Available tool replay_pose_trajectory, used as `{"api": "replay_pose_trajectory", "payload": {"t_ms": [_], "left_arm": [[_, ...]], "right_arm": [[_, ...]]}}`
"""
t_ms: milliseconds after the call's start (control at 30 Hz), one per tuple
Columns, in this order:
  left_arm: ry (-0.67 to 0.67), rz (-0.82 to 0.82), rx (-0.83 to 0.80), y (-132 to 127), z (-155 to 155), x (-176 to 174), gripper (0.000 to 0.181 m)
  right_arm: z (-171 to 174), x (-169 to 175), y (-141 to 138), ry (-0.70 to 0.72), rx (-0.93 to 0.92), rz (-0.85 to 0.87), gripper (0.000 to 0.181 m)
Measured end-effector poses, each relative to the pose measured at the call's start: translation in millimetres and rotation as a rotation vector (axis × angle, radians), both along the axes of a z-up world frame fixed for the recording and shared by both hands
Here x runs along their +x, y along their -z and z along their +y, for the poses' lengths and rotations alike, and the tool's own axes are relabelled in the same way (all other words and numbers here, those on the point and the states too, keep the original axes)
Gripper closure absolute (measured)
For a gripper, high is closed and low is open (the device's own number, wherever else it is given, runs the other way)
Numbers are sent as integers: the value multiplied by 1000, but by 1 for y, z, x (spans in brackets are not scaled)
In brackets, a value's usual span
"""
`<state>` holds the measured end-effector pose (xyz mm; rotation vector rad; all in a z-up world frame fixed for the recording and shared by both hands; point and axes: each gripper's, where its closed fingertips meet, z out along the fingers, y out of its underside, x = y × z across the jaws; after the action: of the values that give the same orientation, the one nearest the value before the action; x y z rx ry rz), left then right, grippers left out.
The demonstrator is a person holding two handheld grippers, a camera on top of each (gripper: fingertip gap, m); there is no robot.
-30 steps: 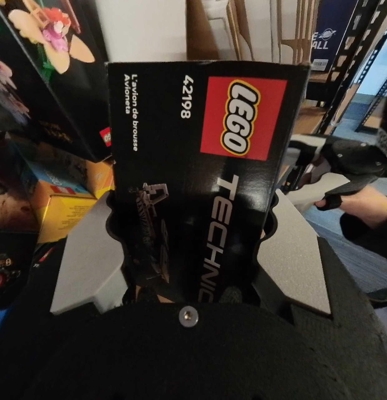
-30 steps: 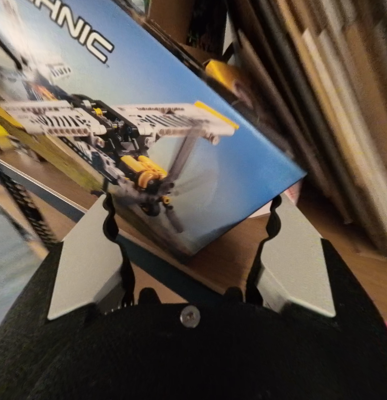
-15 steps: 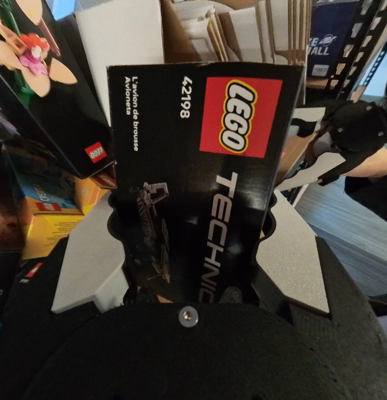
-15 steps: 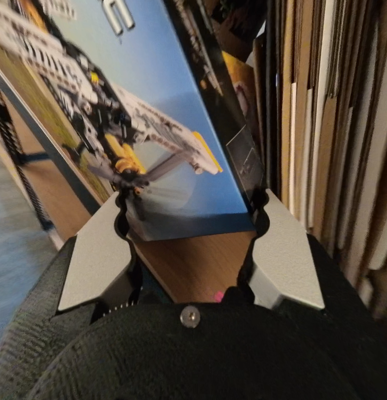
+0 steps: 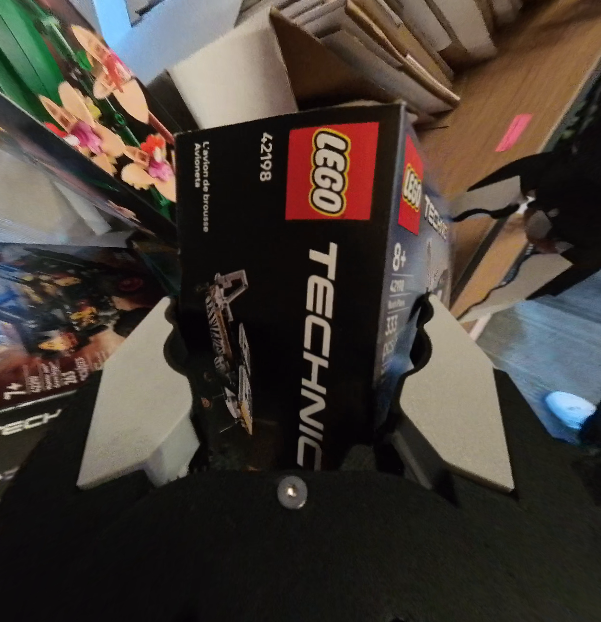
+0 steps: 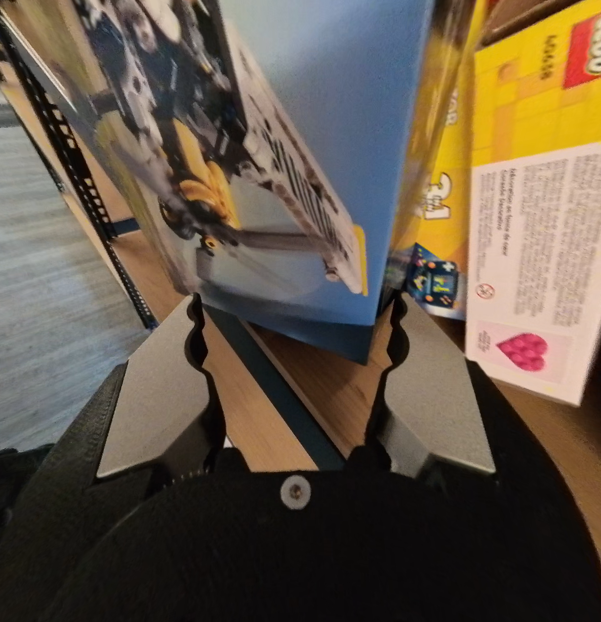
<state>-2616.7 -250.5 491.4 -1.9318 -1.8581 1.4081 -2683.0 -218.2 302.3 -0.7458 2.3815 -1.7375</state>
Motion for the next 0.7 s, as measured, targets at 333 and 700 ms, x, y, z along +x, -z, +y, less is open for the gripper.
{"api": "replay_pose_trajectory", "payload": {"t_ms": [333,700], "left_arm": [[7,244,-125,-37,2,-8,67],[168,819,404,31,-18,56,47]], "right_arm": [[-20,15,-28,-5,-157,-135,84],[-8,12,-53,61,-206,-177,85]]}}
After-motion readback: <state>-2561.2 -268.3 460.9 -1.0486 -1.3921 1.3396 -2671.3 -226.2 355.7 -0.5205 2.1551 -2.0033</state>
